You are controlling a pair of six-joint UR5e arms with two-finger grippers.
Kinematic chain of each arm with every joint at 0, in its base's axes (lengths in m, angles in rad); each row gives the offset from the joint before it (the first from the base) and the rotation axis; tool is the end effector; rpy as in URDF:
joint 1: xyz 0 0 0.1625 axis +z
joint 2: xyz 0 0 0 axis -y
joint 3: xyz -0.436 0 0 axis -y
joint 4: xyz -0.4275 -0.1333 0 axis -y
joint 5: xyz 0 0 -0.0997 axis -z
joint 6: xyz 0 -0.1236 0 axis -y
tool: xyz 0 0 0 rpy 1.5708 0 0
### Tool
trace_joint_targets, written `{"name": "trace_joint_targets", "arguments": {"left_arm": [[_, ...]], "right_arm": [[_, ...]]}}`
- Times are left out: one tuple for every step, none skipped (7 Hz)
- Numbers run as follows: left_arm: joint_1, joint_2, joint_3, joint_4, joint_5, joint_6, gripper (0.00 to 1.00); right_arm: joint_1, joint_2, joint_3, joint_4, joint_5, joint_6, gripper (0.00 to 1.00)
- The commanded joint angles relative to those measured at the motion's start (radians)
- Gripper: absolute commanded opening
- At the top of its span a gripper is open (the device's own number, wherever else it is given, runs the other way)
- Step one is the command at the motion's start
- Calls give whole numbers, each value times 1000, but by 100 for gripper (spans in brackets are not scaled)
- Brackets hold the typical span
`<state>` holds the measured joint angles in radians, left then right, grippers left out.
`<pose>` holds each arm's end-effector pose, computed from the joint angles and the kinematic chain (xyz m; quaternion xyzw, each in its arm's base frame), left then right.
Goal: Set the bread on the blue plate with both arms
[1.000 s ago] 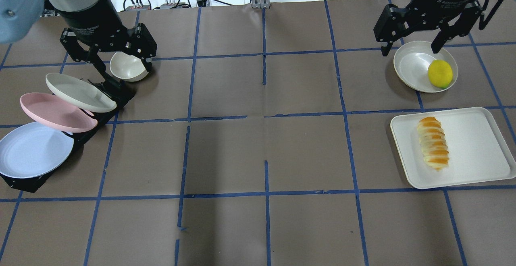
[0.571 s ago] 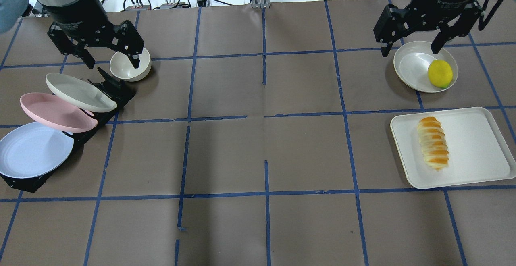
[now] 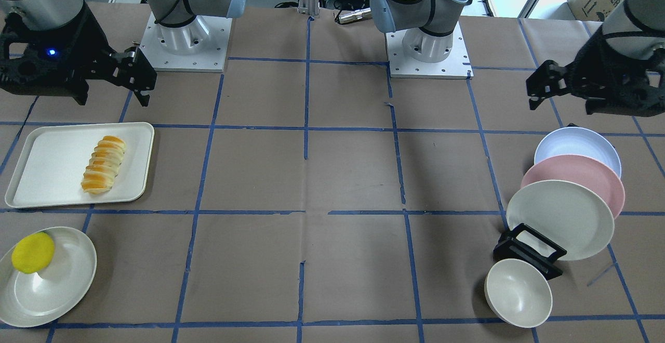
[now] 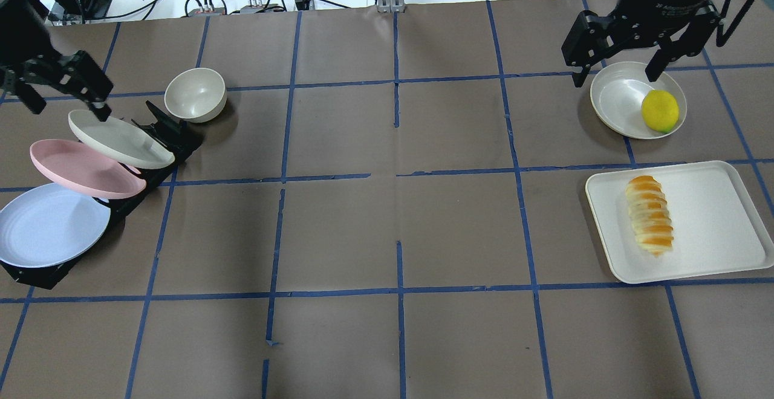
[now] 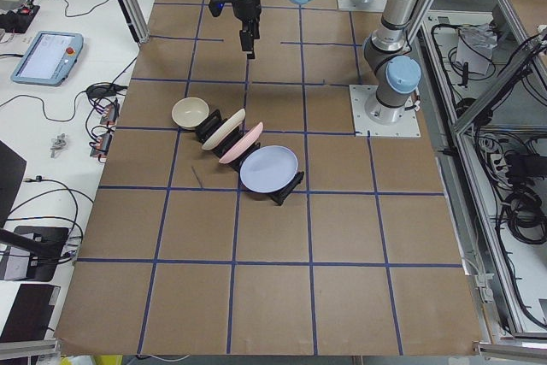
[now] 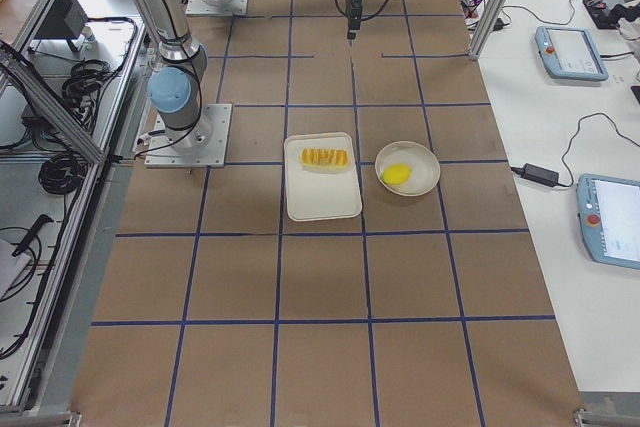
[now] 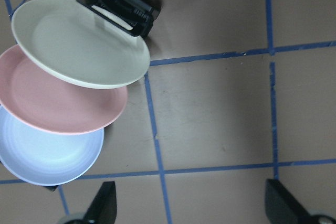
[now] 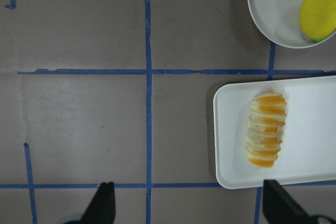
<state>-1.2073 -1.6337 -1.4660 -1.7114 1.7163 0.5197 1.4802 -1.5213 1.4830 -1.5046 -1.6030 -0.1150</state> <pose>0.0848 -0.5473 0.4840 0.0813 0.9928 0.0755 0.0446 0.0795 -0.5544 0.4881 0.0124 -0.9997 -0.0155 0.0146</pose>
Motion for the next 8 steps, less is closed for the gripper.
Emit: {"name": "trace_joint_targets", "arguments": {"left_arm": [[278, -18, 0, 1, -15, 311, 100], [382, -23, -4, 1, -33, 438, 100], [467, -62, -2, 1, -38, 479, 100], [504, -151, 25, 7, -68, 515, 100], [511, -241, 45, 59, -72, 545, 100], [520, -306, 58, 71, -72, 583, 100], [522, -354, 71, 109, -86, 592, 100], [522, -400, 88, 136, -137, 638, 100]], "right_arm": [[-142, 3, 182, -215, 3, -174, 99], [-234, -3, 286, -294, 5, -214, 99], [-304, -10, 368, -333, 2, -233, 99], [-346, -10, 455, -415, -5, -265, 99], [-360, -13, 550, -507, -14, -274, 99], [-383, -19, 624, -588, -11, -275, 99], [-403, -14, 640, -615, -5, -276, 99], [-408, -2, 642, -637, -5, -293, 98]]}}
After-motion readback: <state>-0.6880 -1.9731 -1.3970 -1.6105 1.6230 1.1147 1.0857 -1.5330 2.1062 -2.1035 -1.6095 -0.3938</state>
